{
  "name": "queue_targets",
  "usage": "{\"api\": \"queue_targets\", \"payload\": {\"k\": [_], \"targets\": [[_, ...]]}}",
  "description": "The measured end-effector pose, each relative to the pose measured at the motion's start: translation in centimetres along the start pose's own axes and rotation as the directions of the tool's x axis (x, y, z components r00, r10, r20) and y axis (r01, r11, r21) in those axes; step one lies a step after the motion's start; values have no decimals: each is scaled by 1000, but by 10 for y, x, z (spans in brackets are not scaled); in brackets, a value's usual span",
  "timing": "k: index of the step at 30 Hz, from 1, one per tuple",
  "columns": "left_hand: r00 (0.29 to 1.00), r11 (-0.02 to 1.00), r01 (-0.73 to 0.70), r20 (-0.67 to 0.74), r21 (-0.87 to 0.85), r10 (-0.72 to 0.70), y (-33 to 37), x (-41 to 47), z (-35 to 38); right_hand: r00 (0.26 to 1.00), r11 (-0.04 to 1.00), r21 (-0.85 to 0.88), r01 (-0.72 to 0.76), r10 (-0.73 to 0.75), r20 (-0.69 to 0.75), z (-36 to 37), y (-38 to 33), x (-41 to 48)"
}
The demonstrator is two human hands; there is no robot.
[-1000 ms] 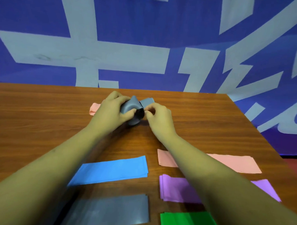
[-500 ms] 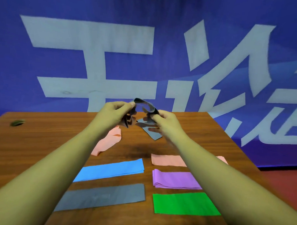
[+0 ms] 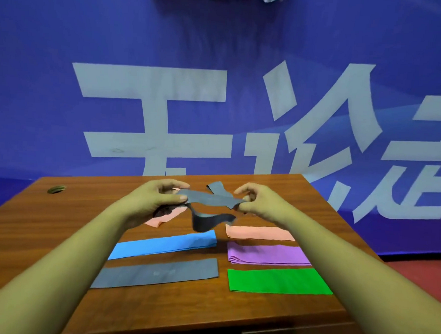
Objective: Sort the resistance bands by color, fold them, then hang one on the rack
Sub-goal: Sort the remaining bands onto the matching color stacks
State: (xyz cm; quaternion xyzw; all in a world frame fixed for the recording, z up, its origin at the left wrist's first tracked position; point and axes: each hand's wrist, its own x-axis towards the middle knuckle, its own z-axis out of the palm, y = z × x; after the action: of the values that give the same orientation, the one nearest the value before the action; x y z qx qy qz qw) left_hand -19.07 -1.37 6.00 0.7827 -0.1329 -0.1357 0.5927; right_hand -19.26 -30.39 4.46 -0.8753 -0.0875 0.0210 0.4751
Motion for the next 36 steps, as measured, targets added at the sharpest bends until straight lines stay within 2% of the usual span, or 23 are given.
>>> {"api": "queue_targets", "payload": {"k": [2, 4, 7, 9, 12, 15, 19, 22, 24, 28, 36], "targets": [[1000, 999, -20, 16, -45, 21, 11, -11, 1, 986, 998, -62, -11, 21, 164, 2, -6, -10], [996, 995, -56, 63, -76, 61, 27, -19, 2, 957, 1000, 14, 2, -6, 289, 6, -20, -18], [971, 991, -121, 200, -55, 130, 52, -31, 4, 946, 963, 260, 69, -146, 290, 17, -52, -26], [954, 987, -160, 256, -11, 157, 67, -38, 6, 924, 911, 410, 47, -196, 330, 29, -67, -28], [942, 981, -193, 276, -21, 192, 77, -45, 4, 887, 851, 524, 36, -269, 375, 43, -77, -31], [960, 990, -136, 244, -18, 137, 70, -52, -8, 910, 797, 604, 17, -262, 321, 42, -85, -35], [967, 1000, -12, 256, 28, 5, 43, -62, -26, 914, 872, 490, 25, -218, 341, 40, -83, -36], [995, 999, 26, 91, 34, -29, 24, -67, -30, 922, 940, 333, 73, -191, 337, 46, -79, -35], [999, 998, 11, -44, -56, -13, 13, -67, -29, 933, 958, 273, 84, -172, 316, 51, -77, -33], [983, 967, -90, -177, -238, 48, 4, -68, -30, 922, 990, 129, 56, -101, 375, 57, -72, -29], [922, 955, -164, -382, -248, 60, -6, -65, -26, 882, 998, 54, 18, -41, 469, 62, -63, -26]]}}
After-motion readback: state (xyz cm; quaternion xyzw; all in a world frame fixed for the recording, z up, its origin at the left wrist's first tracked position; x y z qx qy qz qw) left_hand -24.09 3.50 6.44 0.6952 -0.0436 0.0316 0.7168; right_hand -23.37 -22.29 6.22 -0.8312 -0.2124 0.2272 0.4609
